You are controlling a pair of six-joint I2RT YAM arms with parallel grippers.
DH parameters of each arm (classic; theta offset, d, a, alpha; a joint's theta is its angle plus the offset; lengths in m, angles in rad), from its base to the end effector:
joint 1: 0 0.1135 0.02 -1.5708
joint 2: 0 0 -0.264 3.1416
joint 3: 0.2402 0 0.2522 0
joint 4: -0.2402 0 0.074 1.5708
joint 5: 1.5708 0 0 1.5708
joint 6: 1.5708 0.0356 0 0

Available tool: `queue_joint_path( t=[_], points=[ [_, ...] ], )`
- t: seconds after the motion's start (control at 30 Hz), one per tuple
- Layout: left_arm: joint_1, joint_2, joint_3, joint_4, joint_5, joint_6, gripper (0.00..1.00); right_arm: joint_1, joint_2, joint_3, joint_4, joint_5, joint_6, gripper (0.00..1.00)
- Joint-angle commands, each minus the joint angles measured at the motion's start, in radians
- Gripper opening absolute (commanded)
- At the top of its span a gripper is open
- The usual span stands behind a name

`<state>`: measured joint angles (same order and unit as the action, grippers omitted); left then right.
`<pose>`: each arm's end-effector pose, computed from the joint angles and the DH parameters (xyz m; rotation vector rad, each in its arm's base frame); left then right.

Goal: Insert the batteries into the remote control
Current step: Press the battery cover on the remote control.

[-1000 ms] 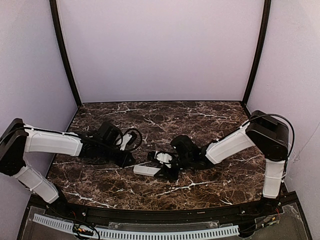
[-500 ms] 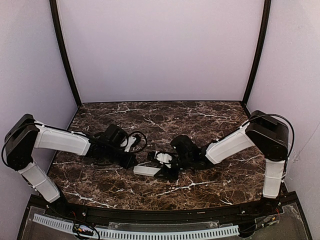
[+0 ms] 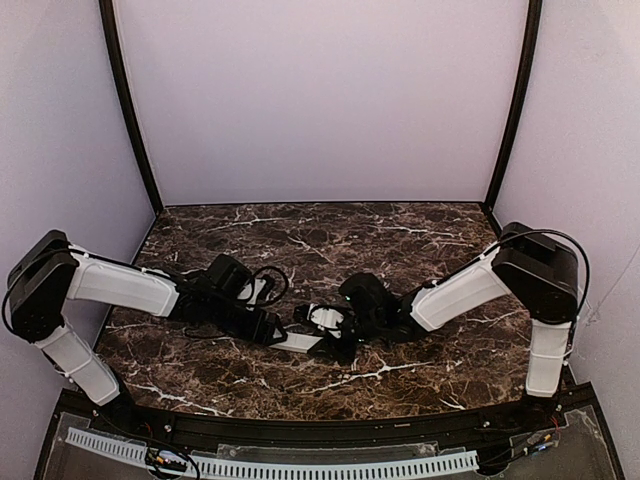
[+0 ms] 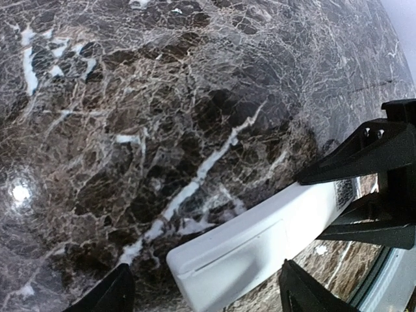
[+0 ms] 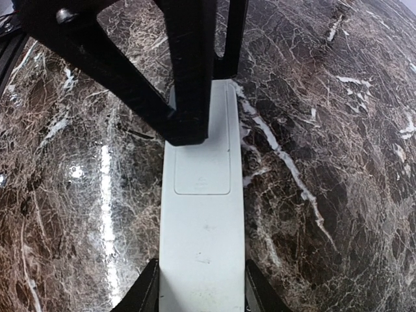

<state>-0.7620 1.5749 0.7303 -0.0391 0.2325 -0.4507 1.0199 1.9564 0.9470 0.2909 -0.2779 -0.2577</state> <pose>0.2096 -0.2113 0.1502 0.5097 2.5484 -0.7785 0.1916 0.3306 0.1114 -1.5242 1.8015 0.7034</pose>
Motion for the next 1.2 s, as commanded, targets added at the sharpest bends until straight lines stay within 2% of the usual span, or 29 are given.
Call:
queue_joint_path(
  t=[0.0,0.2,0.47,0.63,0.8,0.9,0.97,1.07,1.17],
  points=[
    [0.005,0.032,-0.033,0.098,0.101,-0.100,0.75,0.013,0.048,-0.021,-0.039,0.123,0.024,0.00],
    [0.031,0.071,-0.051,0.160,0.176,-0.151,0.62,0.017,0.061,-0.053,0.024,0.153,0.041,0.00],
    [0.042,0.090,-0.073,0.168,0.248,-0.165,0.56,0.017,0.091,-0.130,0.188,0.175,0.058,0.00],
    [0.088,0.034,-0.094,0.175,0.225,-0.164,0.70,0.016,0.066,-0.130,0.181,0.152,0.046,0.00],
    [0.157,-0.017,-0.080,0.133,0.206,-0.121,0.75,0.017,0.064,-0.020,-0.055,0.130,-0.006,0.00],
    [0.174,-0.041,-0.073,0.100,0.182,-0.110,0.77,0.016,0.080,0.054,-0.206,0.118,-0.014,0.31],
    [0.188,-0.051,-0.084,0.108,0.177,-0.117,0.77,0.017,0.079,0.077,-0.256,0.113,-0.014,0.42],
    [0.206,-0.062,-0.106,0.138,0.174,-0.134,0.78,0.015,0.086,0.108,-0.299,0.104,-0.015,0.51],
    [0.212,-0.075,-0.119,0.155,0.170,-0.142,0.78,0.012,0.117,0.166,-0.344,0.094,-0.017,0.48]
  ],
)
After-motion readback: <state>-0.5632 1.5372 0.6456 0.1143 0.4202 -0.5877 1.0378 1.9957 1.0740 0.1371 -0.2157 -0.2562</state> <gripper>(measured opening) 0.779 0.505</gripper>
